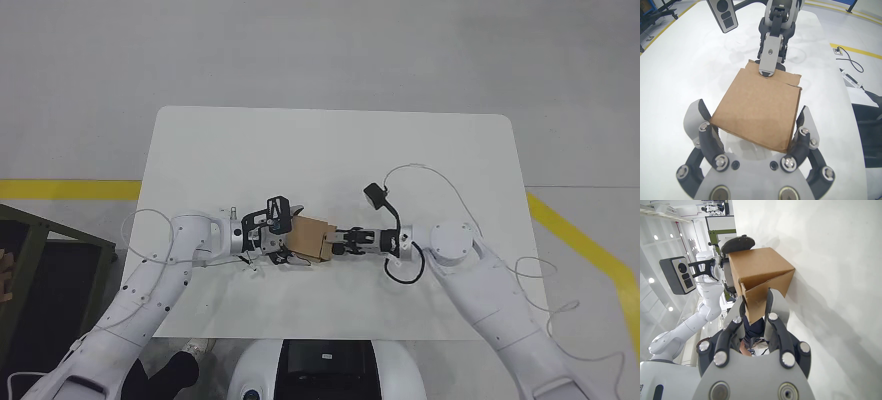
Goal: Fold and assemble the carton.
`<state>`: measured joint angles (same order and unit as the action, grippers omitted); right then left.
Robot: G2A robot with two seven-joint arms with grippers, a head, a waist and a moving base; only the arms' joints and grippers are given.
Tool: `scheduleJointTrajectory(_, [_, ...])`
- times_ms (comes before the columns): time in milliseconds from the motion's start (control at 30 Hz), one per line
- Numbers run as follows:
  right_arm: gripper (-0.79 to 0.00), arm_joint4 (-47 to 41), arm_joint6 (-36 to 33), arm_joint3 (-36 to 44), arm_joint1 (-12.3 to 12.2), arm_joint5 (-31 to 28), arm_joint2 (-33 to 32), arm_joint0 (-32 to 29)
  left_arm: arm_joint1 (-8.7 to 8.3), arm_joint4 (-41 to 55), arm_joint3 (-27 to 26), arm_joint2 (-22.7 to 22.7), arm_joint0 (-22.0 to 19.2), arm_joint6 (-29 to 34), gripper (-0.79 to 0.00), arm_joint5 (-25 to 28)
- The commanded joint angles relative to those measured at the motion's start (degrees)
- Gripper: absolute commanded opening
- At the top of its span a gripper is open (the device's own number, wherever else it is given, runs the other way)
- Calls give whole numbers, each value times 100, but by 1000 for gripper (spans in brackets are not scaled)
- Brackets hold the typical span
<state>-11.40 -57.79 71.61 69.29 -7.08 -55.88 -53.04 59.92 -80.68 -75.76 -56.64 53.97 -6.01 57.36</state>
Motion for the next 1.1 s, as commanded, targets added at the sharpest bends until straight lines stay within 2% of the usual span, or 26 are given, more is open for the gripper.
scheduleJointTrajectory(0, [-594, 7, 11, 33, 3, 11, 8, 5, -1, 0, -5, -1, 2, -8, 0, 1])
scheduleJointTrajectory(267, [-616, 71, 94, 138, 27, 87, 97, 30, -5, 2, -20, -7, 10, -5, 0, 2])
scheduleJointTrajectory(700, [-526, 110, 79, 145, -14, 123, -36, -30, -11, 24, -13, -21, 15, 39, 0, -10])
scheduleJointTrajectory(833, [-520, 81, 31, 232, -52, 119, -151, -106, -11, 30, -15, -19, 9, 54, 0, 6])
scheduleJointTrajectory(1000, [-588, 104, -28, 355, -100, 128, -278, -193, -10, 43, -16, -19, 9, 58, 0, -11])
scheduleJointTrajectory(1067, [-656, 133, -47, 390, -114, 148, -302, -223, -10, 46, -16, -18, 7, 61, 0, -11])
